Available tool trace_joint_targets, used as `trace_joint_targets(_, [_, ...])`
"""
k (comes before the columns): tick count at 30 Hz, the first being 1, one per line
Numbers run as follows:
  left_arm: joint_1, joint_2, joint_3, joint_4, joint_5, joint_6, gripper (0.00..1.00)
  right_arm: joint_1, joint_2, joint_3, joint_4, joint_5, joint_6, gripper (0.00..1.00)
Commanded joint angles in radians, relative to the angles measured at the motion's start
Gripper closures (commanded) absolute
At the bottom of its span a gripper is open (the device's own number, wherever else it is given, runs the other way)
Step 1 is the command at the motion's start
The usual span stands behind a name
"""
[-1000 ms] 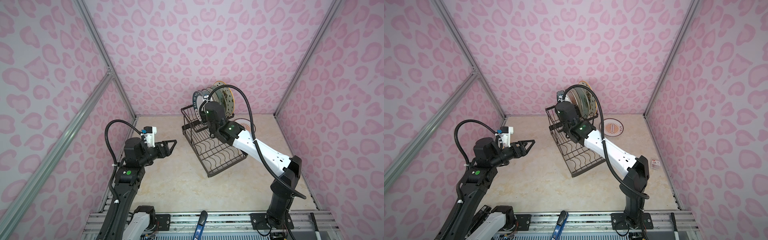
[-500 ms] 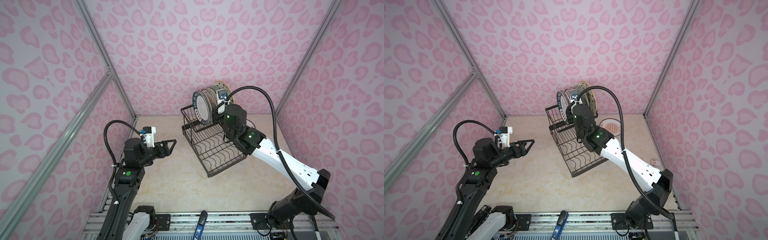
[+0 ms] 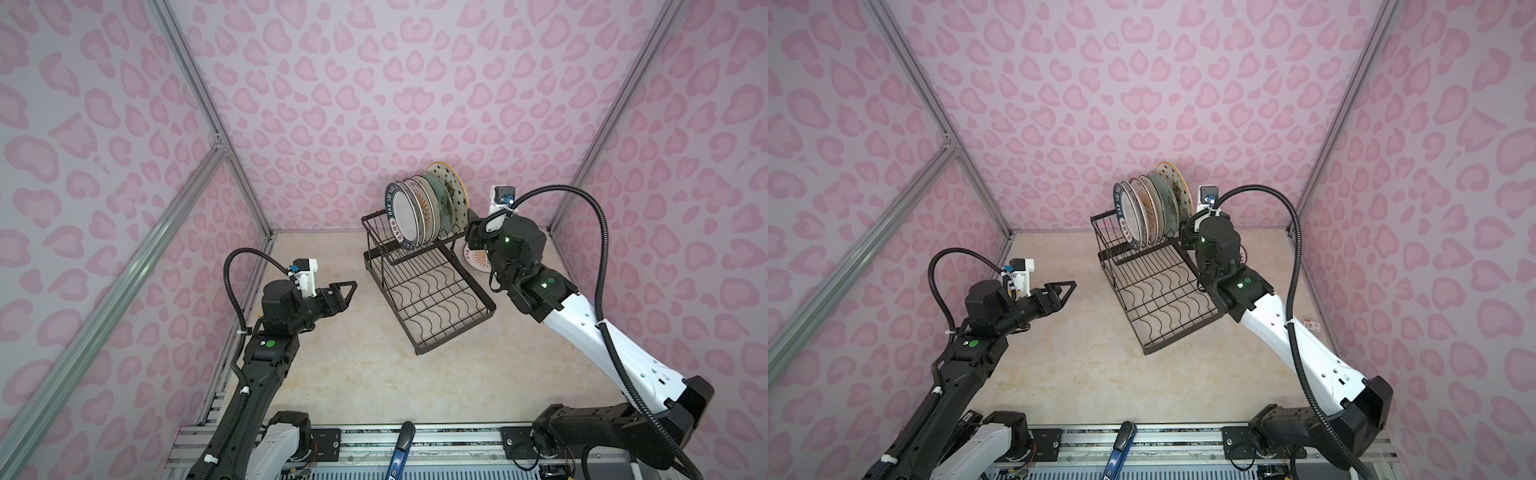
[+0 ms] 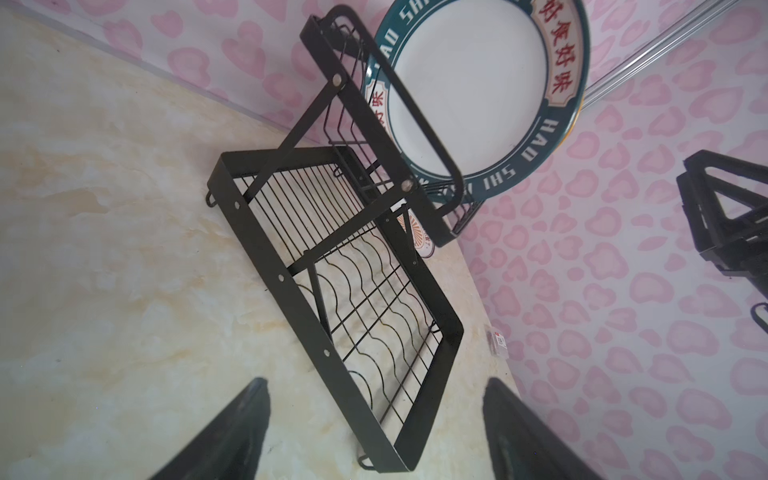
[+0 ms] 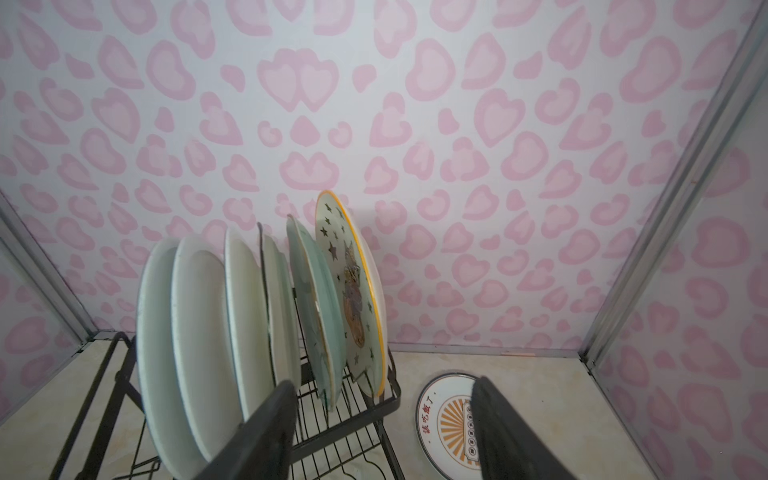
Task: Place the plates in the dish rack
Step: 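Open the right gripper and withdraw it from the rack toward the flat sunburst plate, then lower the right gripper onto the sunburst plate's rim while the left moves toward the rack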
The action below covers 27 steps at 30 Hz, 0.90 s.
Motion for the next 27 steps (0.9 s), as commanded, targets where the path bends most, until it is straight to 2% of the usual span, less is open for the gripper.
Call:
trace_joint_targets(1, [-0.023,0.030,-0.041,0.127,-0.047,-0.023,0.18,-0.053,-0.021,-0.054,-0.006,-0.078,0.104,0.34])
trace_joint_targets(5, [-0.086,0.078,-0.056,0.158,-0.126,-0.026,0.18,-0.157,-0.030,-0.141,-0.028,-0.158,0.187,0.34])
trace_joint_targets(15, [-0.303,0.102,-0.109,0.259,-0.352,-0.032,0.19,-0.489,0.026,-0.382,0.110,-0.552,0.390,0.37])
trace_joint_targets(20, [-0.356,0.091,-0.133,0.280,-0.399,-0.043,0.19,-0.579,0.086,-0.425,0.157,-0.638,0.426,0.37])
trace_joint_targets(27, [-0.418,0.130,-0.125,0.292,-0.420,-0.051,0.19,-0.636,0.154,-0.453,0.207,-0.704,0.463,0.37])
